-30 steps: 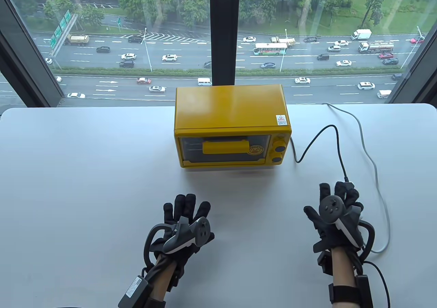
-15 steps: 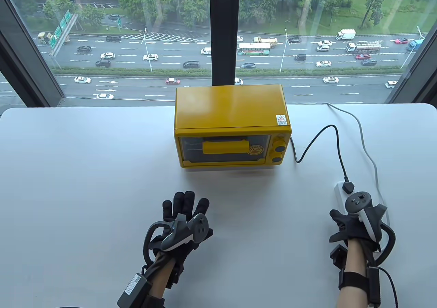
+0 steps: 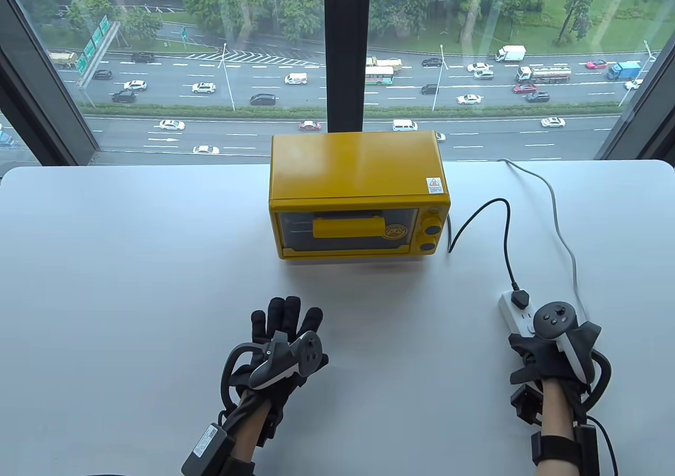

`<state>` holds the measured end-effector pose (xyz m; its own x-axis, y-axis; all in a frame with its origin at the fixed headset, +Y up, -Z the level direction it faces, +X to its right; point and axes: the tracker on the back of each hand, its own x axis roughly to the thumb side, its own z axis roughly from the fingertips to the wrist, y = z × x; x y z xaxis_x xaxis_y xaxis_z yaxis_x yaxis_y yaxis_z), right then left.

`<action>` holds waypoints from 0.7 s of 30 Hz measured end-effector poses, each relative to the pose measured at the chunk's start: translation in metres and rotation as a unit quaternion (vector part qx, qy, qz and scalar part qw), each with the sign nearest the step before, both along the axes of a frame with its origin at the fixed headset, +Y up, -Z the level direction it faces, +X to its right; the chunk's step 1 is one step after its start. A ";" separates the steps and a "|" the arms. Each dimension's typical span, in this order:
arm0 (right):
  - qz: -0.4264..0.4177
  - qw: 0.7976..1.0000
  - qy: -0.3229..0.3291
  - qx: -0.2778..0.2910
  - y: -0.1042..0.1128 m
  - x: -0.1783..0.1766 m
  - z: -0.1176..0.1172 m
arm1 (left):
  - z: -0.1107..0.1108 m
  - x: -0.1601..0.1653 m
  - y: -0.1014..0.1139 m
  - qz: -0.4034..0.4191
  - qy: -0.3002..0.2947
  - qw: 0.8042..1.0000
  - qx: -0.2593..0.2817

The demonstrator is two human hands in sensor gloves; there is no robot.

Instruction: Unplug the oven

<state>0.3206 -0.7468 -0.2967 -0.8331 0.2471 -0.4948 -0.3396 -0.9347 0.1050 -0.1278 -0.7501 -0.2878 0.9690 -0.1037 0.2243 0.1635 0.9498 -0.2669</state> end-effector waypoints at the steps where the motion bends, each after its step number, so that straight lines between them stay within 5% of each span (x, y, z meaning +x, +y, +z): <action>1: -0.003 1.000 0.018 -0.001 0.002 -0.004 0.003 | 0.001 0.000 0.001 0.000 -0.002 1.000 0.002; 12: -0.035 0.976 0.209 -0.043 0.028 -0.057 0.026 | 0.003 -0.001 0.004 0.012 -0.003 1.000 0.008; 21: 0.022 0.942 0.319 -0.100 0.016 -0.119 0.017 | 0.002 -0.001 0.003 0.013 -0.005 1.000 0.007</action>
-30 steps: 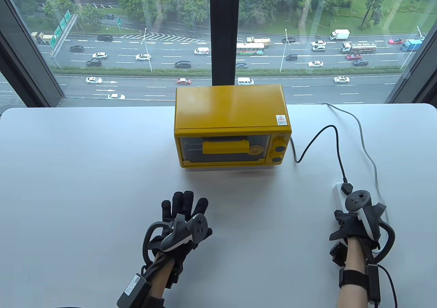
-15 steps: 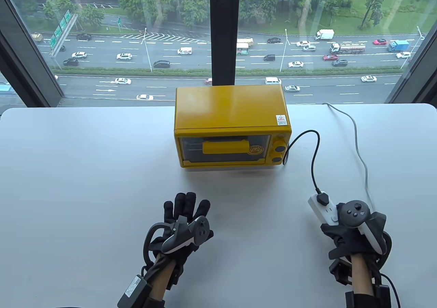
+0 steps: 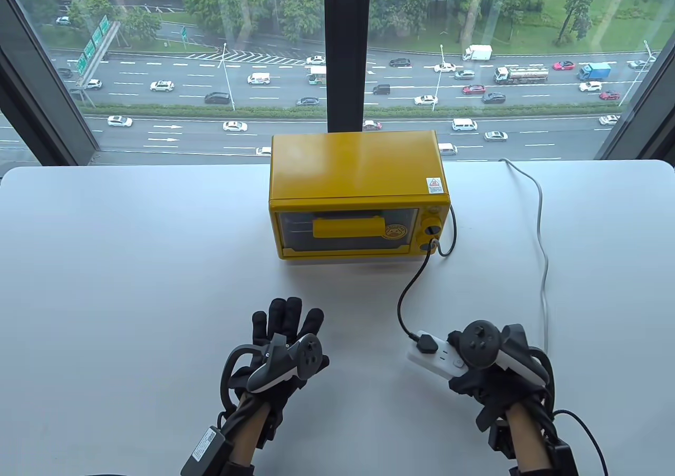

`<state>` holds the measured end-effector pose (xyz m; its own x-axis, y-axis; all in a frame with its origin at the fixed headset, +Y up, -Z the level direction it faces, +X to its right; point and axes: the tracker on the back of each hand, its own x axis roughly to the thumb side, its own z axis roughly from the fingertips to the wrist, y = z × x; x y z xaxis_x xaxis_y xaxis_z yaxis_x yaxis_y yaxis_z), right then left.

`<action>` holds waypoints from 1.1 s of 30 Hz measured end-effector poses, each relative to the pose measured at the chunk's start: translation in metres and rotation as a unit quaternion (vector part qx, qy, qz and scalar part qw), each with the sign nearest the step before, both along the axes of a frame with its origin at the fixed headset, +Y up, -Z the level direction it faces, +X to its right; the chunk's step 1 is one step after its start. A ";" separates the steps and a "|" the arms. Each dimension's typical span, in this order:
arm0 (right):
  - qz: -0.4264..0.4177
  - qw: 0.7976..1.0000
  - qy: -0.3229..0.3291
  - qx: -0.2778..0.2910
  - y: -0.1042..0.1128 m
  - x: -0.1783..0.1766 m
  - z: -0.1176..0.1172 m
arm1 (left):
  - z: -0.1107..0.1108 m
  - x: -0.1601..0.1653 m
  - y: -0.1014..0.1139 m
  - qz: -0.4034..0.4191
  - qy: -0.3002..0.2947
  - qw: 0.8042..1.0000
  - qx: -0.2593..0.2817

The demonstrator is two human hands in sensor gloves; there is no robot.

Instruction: Unplug the oven

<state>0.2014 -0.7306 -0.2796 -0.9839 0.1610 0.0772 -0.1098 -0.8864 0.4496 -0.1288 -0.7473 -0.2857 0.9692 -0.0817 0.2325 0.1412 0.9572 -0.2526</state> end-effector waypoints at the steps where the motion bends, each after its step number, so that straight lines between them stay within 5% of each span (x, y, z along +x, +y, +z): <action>1: -0.001 1.000 0.006 -0.003 -0.002 -0.004 -0.002 | 0.000 0.000 0.000 -0.001 0.000 1.000 -0.001; 12: -0.019 0.998 0.057 -0.015 -0.020 -0.038 -0.016 | 0.002 0.008 -0.002 0.003 -0.028 1.000 -0.007; 23: -0.057 0.997 0.053 -0.017 -0.025 -0.030 -0.017 | 0.000 0.083 0.015 0.007 -0.166 0.985 0.038; 30: -0.073 0.996 0.052 -0.013 -0.027 -0.028 -0.017 | -0.015 0.115 0.007 -0.005 -0.177 0.984 0.005; 33: -0.087 0.995 0.046 -0.020 -0.028 -0.024 -0.018 | -0.019 0.123 0.004 -0.005 -0.175 0.983 0.046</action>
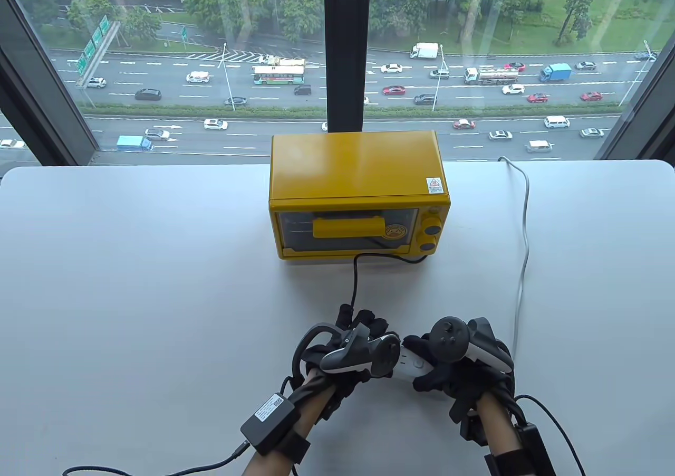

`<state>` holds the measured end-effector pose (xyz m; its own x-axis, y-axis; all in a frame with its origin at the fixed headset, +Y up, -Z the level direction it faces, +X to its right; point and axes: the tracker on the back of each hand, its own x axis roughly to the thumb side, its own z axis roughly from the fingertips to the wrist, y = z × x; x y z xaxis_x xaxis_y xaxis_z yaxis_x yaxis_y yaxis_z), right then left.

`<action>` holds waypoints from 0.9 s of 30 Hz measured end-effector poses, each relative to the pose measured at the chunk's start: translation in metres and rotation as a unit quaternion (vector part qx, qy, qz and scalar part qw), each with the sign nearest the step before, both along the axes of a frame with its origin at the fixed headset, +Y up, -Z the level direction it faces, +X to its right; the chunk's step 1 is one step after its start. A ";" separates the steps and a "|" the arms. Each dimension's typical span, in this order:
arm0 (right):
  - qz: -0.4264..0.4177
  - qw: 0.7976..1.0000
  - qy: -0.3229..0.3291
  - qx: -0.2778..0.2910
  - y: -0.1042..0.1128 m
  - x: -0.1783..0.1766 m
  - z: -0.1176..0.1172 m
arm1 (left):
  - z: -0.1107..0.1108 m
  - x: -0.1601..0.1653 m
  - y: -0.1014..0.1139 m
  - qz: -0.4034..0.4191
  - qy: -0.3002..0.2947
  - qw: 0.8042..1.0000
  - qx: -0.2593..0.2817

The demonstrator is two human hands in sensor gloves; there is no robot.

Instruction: Unplug the oven

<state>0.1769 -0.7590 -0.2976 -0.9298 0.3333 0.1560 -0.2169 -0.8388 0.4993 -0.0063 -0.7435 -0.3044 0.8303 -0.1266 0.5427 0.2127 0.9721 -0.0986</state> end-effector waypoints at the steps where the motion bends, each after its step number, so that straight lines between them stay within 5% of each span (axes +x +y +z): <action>1: 0.000 1.000 0.000 0.000 0.000 0.000 0.000 | -0.001 0.001 0.001 0.005 -0.004 1.000 0.013; 16: 0.002 1.000 -0.012 -0.007 0.000 -0.001 0.001 | 0.005 0.006 0.016 0.024 -0.034 0.999 0.004; 21: 0.004 1.000 -0.016 -0.004 -0.001 -0.001 0.001 | 0.005 -0.020 0.066 0.148 0.007 0.989 0.010; 24: 0.006 1.000 -0.019 -0.002 -0.001 -0.001 0.002 | 0.008 -0.040 0.074 0.089 0.024 0.995 0.037; 27: 0.007 1.000 -0.018 -0.001 -0.001 -0.001 0.001 | 0.010 -0.055 0.055 0.008 0.042 0.998 0.044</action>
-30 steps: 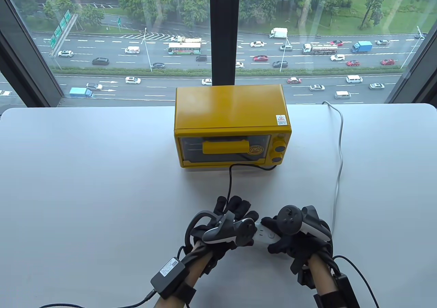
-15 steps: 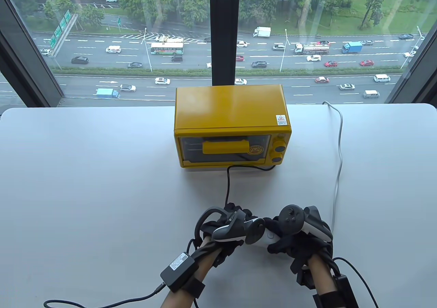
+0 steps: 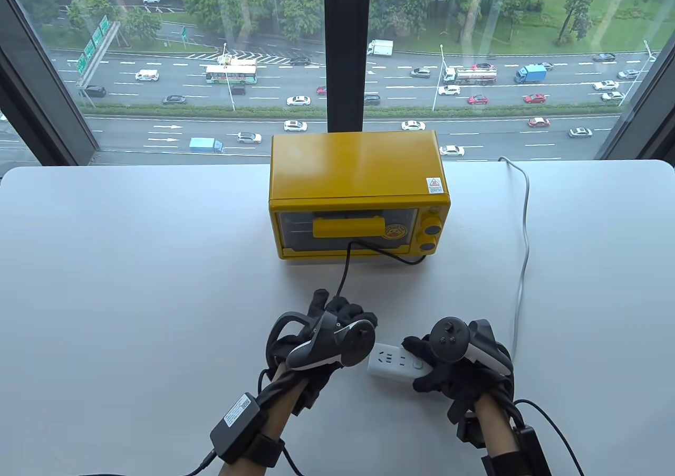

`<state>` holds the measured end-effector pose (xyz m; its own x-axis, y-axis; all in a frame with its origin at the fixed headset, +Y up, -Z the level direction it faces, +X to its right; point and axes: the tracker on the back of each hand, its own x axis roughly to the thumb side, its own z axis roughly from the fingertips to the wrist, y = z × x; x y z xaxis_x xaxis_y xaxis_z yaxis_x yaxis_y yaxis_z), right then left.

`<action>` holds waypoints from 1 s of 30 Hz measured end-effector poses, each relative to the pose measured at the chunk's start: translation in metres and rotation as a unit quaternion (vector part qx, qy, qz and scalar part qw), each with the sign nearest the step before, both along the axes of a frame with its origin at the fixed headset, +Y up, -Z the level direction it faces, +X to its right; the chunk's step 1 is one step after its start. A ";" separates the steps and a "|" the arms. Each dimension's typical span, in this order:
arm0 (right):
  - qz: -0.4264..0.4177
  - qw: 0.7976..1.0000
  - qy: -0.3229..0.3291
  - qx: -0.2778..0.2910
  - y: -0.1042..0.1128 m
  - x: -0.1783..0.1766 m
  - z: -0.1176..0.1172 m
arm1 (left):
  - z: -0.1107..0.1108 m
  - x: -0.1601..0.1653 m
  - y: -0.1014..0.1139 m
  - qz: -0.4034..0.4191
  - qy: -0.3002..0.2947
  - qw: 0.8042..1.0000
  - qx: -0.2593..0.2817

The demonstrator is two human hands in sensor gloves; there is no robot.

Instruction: Unplug the oven

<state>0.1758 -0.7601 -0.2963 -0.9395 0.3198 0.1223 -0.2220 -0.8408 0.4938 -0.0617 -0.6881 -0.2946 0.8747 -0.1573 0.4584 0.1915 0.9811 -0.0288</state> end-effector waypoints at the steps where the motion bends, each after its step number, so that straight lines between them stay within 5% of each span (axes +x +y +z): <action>1: 0.000 1.000 0.000 -0.001 0.000 0.000 0.000 | 0.000 -0.005 -0.008 -0.019 0.007 1.000 -0.002; 13: 0.002 1.000 0.001 -0.002 0.000 0.000 0.001 | -0.002 -0.034 -0.055 -0.048 0.051 0.996 -0.052; 25: -0.002 0.999 0.019 -0.047 -0.001 0.002 -0.001 | 0.004 -0.065 -0.045 0.009 0.106 0.986 -0.129; 30: -0.086 0.996 -0.005 -0.019 0.022 0.014 0.006 | 0.007 -0.091 -0.044 0.027 0.169 0.979 -0.108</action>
